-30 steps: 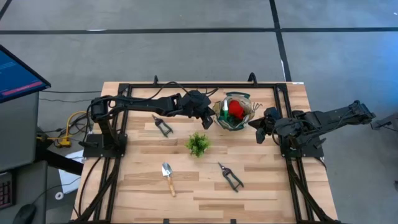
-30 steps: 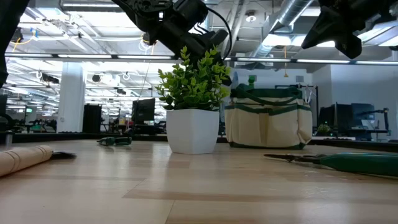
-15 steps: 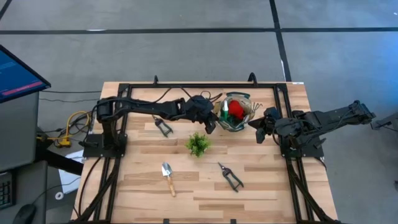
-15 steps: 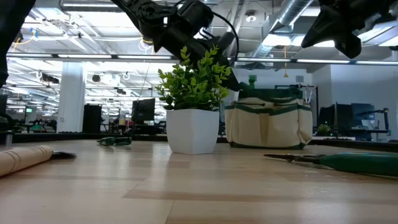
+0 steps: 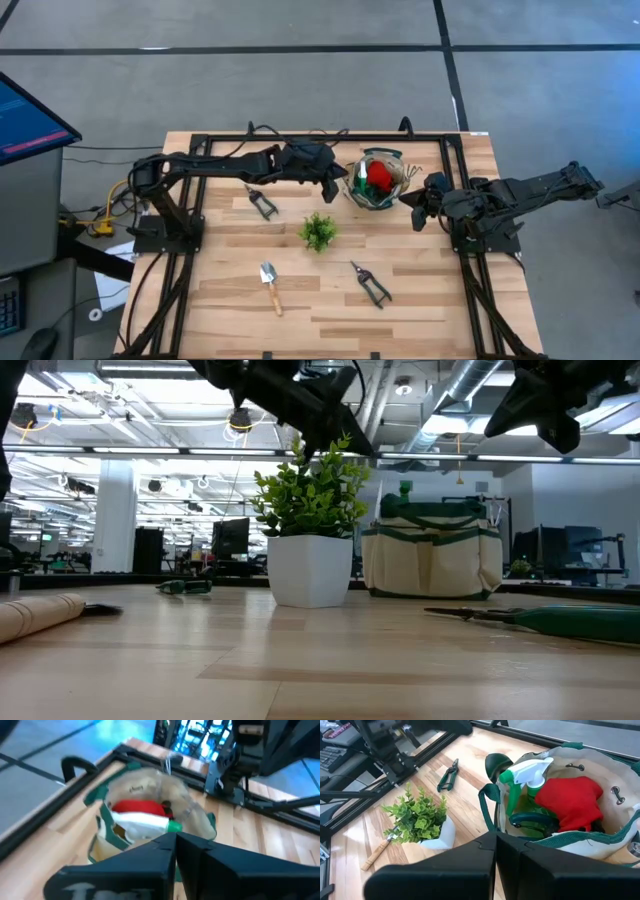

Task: Pick & Place Garden tools in Gardening bag
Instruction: Put the bottom green fruit pruner into the brown gardening bag

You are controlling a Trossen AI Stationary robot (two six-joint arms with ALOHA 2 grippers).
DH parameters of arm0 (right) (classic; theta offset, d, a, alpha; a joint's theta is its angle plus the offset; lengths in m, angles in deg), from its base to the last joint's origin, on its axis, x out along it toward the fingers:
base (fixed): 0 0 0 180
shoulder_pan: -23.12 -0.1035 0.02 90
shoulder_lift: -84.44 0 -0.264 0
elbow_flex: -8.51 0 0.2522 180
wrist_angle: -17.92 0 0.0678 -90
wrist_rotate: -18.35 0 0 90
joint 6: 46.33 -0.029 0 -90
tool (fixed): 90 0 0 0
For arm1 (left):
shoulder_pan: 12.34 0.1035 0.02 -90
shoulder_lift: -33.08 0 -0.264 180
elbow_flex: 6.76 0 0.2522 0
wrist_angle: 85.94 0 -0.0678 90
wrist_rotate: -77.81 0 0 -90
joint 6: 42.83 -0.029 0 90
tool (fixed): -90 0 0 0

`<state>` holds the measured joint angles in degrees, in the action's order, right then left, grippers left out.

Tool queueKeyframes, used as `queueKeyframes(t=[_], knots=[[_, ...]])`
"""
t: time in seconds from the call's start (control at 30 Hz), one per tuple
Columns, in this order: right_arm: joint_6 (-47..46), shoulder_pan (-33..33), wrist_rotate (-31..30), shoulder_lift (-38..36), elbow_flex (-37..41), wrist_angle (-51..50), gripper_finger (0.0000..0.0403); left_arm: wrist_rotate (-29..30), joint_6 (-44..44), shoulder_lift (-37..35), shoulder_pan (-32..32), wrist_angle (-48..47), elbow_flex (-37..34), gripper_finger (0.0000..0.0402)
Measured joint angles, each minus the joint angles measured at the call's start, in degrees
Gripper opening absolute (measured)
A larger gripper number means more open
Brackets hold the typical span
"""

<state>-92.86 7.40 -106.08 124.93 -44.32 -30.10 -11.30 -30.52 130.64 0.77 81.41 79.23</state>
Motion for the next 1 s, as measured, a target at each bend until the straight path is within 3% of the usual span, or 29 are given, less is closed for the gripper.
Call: queueKeyframes(t=[0.43, 0.53, 0.7, 1.0], knots=[[-1.05, 0.02, 0.25, 0.00, 0.02, 0.01, 0.0000, -1.36, -0.52, -0.92, 5.78, -4.48, 0.00, 0.0000], [-1.39, 0.09, 2.89, 0.42, 0.02, 0.54, 0.0000, -1.45, -0.52, -0.92, 6.32, -4.49, 0.00, 0.0000], [-1.50, 0.17, 6.25, 4.99, 0.02, 2.22, 0.0000, -1.51, -2.00, -0.92, 6.44, -4.52, 0.00, 0.0000], [-0.40, 1.69, 6.09, 14.64, -3.01, 2.08, 0.0000, -2.22, -2.71, -1.31, 6.44, -4.79, -0.01, 0.0000]])
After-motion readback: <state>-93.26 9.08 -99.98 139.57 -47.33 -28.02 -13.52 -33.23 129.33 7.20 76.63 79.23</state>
